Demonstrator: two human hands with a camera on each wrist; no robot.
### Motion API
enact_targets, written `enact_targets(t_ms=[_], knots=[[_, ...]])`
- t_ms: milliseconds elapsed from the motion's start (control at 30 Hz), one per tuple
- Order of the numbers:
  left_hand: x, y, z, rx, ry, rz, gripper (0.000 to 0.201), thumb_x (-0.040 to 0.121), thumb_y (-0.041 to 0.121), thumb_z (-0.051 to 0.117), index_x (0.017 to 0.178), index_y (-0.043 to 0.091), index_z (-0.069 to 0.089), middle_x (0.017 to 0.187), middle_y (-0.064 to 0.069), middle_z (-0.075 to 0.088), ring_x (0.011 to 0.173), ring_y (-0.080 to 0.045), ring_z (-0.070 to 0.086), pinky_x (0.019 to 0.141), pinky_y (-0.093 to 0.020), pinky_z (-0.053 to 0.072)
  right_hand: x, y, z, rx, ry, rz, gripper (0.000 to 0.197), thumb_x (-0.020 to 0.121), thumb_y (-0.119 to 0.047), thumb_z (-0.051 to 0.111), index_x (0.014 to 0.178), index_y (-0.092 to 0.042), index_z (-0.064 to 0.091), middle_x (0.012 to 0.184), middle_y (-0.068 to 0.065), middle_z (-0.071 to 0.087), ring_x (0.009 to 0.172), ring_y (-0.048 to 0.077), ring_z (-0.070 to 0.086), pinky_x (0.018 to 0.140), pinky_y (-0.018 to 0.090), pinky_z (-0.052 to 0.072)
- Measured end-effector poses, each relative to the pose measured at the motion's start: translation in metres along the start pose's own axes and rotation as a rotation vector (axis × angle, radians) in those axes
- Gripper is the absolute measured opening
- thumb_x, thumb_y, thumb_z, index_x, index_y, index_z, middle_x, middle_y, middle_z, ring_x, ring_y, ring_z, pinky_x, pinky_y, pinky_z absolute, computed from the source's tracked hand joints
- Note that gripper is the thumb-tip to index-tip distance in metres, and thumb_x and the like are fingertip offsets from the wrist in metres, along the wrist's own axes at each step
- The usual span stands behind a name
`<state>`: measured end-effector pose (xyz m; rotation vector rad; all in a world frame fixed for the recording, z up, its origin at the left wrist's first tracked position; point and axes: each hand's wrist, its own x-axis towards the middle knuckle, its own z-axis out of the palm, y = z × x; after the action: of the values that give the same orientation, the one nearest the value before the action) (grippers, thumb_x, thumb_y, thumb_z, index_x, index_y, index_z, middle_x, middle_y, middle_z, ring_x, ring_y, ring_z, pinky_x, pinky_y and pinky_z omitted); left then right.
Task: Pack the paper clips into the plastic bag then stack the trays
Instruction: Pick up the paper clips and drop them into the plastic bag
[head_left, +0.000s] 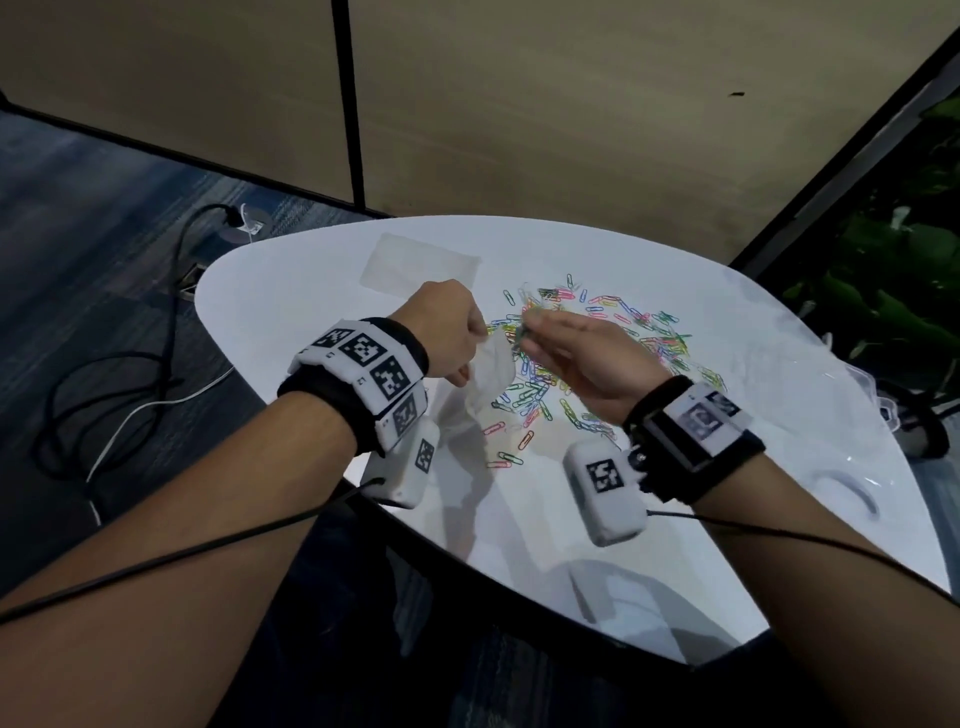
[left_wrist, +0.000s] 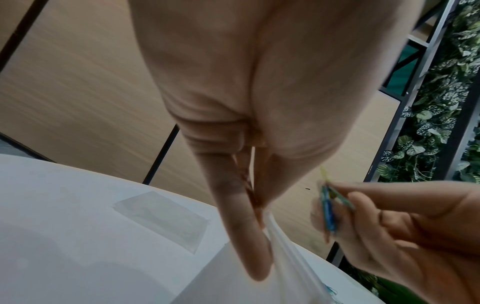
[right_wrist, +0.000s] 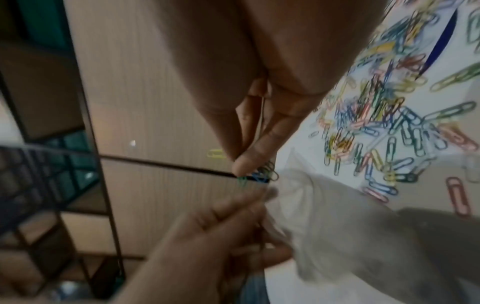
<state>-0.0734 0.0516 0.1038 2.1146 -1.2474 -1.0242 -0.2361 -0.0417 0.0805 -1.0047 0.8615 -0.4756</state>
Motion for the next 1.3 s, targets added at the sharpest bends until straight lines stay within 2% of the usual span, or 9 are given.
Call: enact_targets(t_ms=[233, 367, 500, 600, 700, 767, 833, 1133, 1300], knots=[[-0.003, -0.003, 0.003, -0.013, 0.037, 0.029, 0.027, 0.101, 0.002, 0.047, 0.116, 0.0, 0.069, 0.074, -0.014, 0.071, 0.067, -0.025, 0.075, 0.073, -0.034, 0.064, -0.002, 0.039, 0.024, -0.691, 0.077, -0.343, 0.013, 0.079, 0.0, 0.071, 0.081, -0.012, 0.076, 0.075, 0.006, 0.074, 0.068, 0.017, 0.073, 0.073, 0.03, 0.06], [-0.003, -0.004, 0.003, -0.048, 0.023, 0.022, 0.026, 0.1, 0.0, 0.046, 0.114, -0.001, 0.068, 0.076, -0.017, 0.071, 0.066, -0.024, 0.074, 0.074, -0.036, 0.064, -0.002, 0.033, 0.03, -1.251, -0.062, -0.555, 0.016, 0.084, -0.008, 0.061, 0.08, -0.01, 0.076, 0.055, -0.01, 0.057, 0.051, 0.005, 0.046, 0.061, 0.024, 0.036], [-0.001, -0.008, -0.002, -0.031, 0.048, 0.012, 0.028, 0.1, 0.0, 0.045, 0.114, 0.0, 0.069, 0.071, -0.014, 0.07, 0.064, -0.024, 0.073, 0.07, -0.033, 0.064, -0.006, 0.025, 0.029, -1.079, -0.025, -0.499, 0.025, 0.086, -0.006, 0.059, 0.103, -0.014, 0.075, 0.082, -0.003, 0.074, 0.065, 0.006, 0.062, 0.07, 0.019, 0.051], [-0.001, -0.013, -0.009, -0.029, 0.086, -0.007, 0.029, 0.099, -0.002, 0.044, 0.115, 0.001, 0.068, 0.068, -0.013, 0.069, 0.056, -0.018, 0.07, 0.062, -0.027, 0.063, -0.008, 0.025, 0.015, -0.855, 0.167, -0.439, 0.019, 0.084, -0.009, 0.066, 0.102, -0.013, 0.072, 0.077, 0.005, 0.071, 0.059, 0.017, 0.07, 0.062, 0.038, 0.062], [-0.001, -0.019, -0.018, -0.018, 0.135, -0.023, 0.029, 0.098, -0.002, 0.045, 0.115, 0.003, 0.068, 0.067, -0.011, 0.069, 0.05, -0.012, 0.067, 0.061, -0.025, 0.062, -0.009, 0.042, -0.013, -1.168, 0.149, 0.019, 0.073, 0.077, -0.028, 0.082, 0.138, -0.012, 0.045, 0.123, 0.012, 0.06, 0.065, 0.015, 0.069, 0.072, 0.041, 0.062], [-0.001, -0.024, -0.023, -0.022, 0.165, -0.032, 0.029, 0.098, -0.004, 0.046, 0.116, 0.002, 0.069, 0.067, -0.012, 0.069, 0.043, -0.008, 0.065, 0.057, -0.023, 0.061, -0.012, 0.067, -0.023, -1.387, 0.06, 0.291, 0.109, 0.069, -0.044, 0.085, 0.151, -0.011, 0.021, 0.15, 0.017, 0.032, 0.093, 0.024, 0.068, 0.093, 0.041, 0.054], [-0.002, -0.027, -0.027, -0.031, 0.19, -0.043, 0.03, 0.097, -0.006, 0.046, 0.116, 0.003, 0.068, 0.067, -0.013, 0.069, 0.038, -0.005, 0.063, 0.053, -0.02, 0.06, -0.011, 0.093, -0.024, -1.454, 0.067, 0.299, 0.12, 0.063, -0.05, 0.086, 0.151, -0.008, 0.016, 0.152, 0.019, 0.025, 0.128, 0.031, 0.048, 0.107, 0.039, 0.039], [-0.004, -0.035, -0.034, -0.031, 0.206, -0.079, 0.033, 0.095, -0.007, 0.046, 0.117, 0.005, 0.069, 0.071, -0.014, 0.07, 0.054, -0.017, 0.069, 0.063, -0.028, 0.063, 0.04, 0.116, -0.032, -1.191, 0.336, -0.059, 0.086, 0.072, -0.035, 0.082, 0.145, -0.017, 0.04, 0.141, 0.016, 0.035, 0.114, 0.031, 0.059, 0.102, 0.038, 0.049], [-0.003, -0.032, -0.031, -0.008, 0.189, -0.067, 0.032, 0.096, -0.006, 0.047, 0.117, 0.006, 0.068, 0.071, -0.012, 0.07, 0.054, -0.014, 0.068, 0.06, -0.022, 0.061, 0.058, 0.115, -0.04, -1.755, 0.083, -0.179, 0.054, 0.101, -0.03, 0.041, 0.152, -0.035, 0.023, 0.161, 0.012, 0.011, 0.136, 0.044, 0.033, 0.11, 0.048, 0.033]])
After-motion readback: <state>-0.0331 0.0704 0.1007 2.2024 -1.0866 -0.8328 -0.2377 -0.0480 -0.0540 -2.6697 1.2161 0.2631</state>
